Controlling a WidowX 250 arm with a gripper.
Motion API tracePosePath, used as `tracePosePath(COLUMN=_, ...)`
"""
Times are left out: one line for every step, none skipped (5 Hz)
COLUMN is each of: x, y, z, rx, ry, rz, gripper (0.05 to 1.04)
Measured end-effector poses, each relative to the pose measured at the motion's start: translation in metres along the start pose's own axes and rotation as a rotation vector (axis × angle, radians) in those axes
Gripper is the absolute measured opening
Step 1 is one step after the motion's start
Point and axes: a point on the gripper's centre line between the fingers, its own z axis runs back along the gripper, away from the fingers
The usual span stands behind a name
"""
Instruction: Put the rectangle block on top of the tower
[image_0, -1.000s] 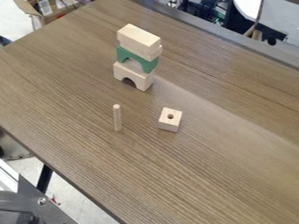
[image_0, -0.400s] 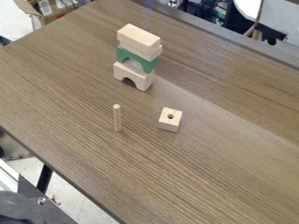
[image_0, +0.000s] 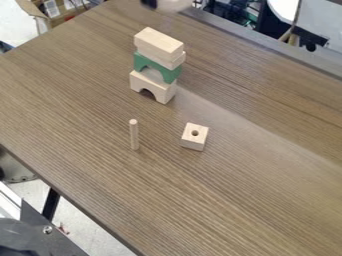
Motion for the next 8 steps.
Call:
tracePosePath(x=-0.004, y=0.013, z=0.017, rx=-0.064, ry=-0.05, rz=-0.007, gripper=0.567)
tracePosePath(x=-0.004, y=0.032, z=0.022, rx=-0.11, ry=-0.074, rz=-0.005, gripper=0.567)
tracePosePath(x=-0.003, y=0.036, z=0.027, rx=-0.128, ry=-0.095, rz=-0.009, gripper=0.567)
tracePosePath(x=-0.001, y=0.036, z=0.021, rx=-0.122, ry=-0.123, rz=-0.005, gripper=0.567)
tracePosePath(x=0.0, y=0.036, z=0.018, rx=-0.126, ry=-0.143, rz=0.004, gripper=0.567)
tracePosePath(x=-0.004, y=0.035, z=0.013, rx=-0.118, ry=-0.143, rz=0.006, gripper=0.567)
tracePosePath(x=-0.008, y=0.038, z=0.007, rx=-0.107, ry=-0.136, rz=0.012, gripper=0.567)
tracePosePath(x=-0.012, y=0.041, z=0.014, rx=-0.127, ry=-0.152, rz=0.015, gripper=0.567)
